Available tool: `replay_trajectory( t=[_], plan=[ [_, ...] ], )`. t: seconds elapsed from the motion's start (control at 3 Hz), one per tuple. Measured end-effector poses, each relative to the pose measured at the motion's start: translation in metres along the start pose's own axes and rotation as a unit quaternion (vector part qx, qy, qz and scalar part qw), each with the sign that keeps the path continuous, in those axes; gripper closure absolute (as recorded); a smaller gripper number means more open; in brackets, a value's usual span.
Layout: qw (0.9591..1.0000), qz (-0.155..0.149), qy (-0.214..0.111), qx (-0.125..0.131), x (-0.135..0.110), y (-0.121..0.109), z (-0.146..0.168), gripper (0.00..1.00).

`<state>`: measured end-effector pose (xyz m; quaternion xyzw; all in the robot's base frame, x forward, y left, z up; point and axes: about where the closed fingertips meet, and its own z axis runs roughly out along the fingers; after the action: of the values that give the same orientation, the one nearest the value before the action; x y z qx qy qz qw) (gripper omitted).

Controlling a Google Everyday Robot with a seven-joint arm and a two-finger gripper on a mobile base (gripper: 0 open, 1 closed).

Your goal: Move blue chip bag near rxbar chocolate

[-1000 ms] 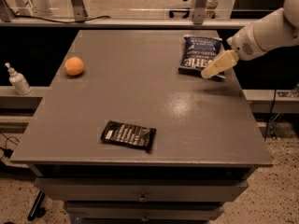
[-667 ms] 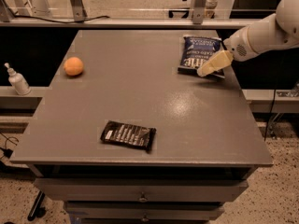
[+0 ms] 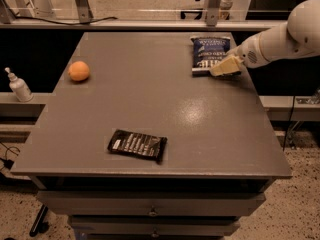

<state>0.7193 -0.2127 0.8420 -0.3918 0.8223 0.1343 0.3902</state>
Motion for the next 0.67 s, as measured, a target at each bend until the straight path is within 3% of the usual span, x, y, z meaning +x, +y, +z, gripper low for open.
replay_trajectory(
  t=[0.67],
  plan=[
    [0.9998,0.0,-0.021,0.004,-0.0066,-0.0041,-0.002,0.88]
  ],
)
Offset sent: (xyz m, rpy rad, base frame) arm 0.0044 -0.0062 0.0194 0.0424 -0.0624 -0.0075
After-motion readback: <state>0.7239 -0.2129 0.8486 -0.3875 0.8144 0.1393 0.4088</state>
